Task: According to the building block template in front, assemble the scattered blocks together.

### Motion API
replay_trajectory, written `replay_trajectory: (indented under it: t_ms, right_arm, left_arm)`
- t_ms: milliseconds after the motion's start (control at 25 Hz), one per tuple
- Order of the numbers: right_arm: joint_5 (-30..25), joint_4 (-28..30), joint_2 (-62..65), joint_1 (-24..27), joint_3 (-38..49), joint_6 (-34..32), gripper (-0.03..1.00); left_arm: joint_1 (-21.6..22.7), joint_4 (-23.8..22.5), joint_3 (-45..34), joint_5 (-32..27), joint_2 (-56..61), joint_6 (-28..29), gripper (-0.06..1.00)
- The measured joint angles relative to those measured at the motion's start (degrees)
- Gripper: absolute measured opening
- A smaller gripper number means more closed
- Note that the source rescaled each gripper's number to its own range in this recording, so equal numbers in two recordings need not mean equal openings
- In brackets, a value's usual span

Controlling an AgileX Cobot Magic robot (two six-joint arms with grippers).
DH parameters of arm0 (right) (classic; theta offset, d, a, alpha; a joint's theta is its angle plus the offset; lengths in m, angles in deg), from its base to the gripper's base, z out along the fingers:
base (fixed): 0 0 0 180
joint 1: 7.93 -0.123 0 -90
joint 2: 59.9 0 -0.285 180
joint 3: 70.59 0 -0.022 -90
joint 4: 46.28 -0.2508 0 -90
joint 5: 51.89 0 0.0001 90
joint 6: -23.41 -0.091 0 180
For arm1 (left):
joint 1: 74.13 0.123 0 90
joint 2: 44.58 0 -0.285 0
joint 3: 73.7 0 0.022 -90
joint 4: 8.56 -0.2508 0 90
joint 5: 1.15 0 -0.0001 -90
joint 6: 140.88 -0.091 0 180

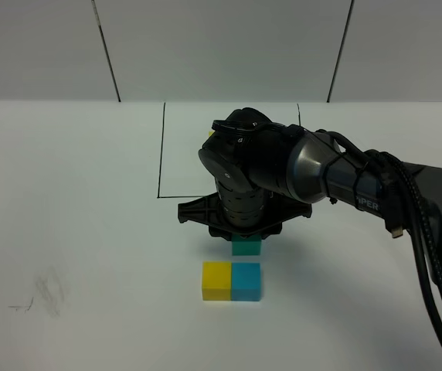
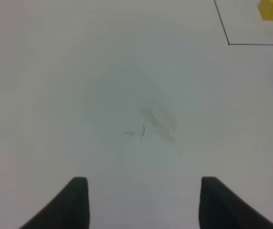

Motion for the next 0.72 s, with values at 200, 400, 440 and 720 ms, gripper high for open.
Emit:
replay_trajectory:
  t_ms: [200,400,440,720]
  right_arm:
    - [0.27,0.0,-0.26,0.0,0.0,0.0,0.01]
    - [0.29,0.0,-0.87,0.0,0.0,-0.7,0.01]
    - [0.29,0.0,-1.11,0.0,0.0,-0.9,0.01]
    - [-0.53,0.0,-1.7,0.0,0.0,-1.6,0.01]
  left_arm:
    - [0.0,0.0,0.0,0.0,0.0,0.05,0.16]
    - [0.0,0.0,0.0,0.0,0.0,0.0,0.16]
    - [0.0,0.0,0.0,0.0,0.0,0.0,0.16]
    - [0.0,0.0,0.0,0.0,0.0,0.0,0.16]
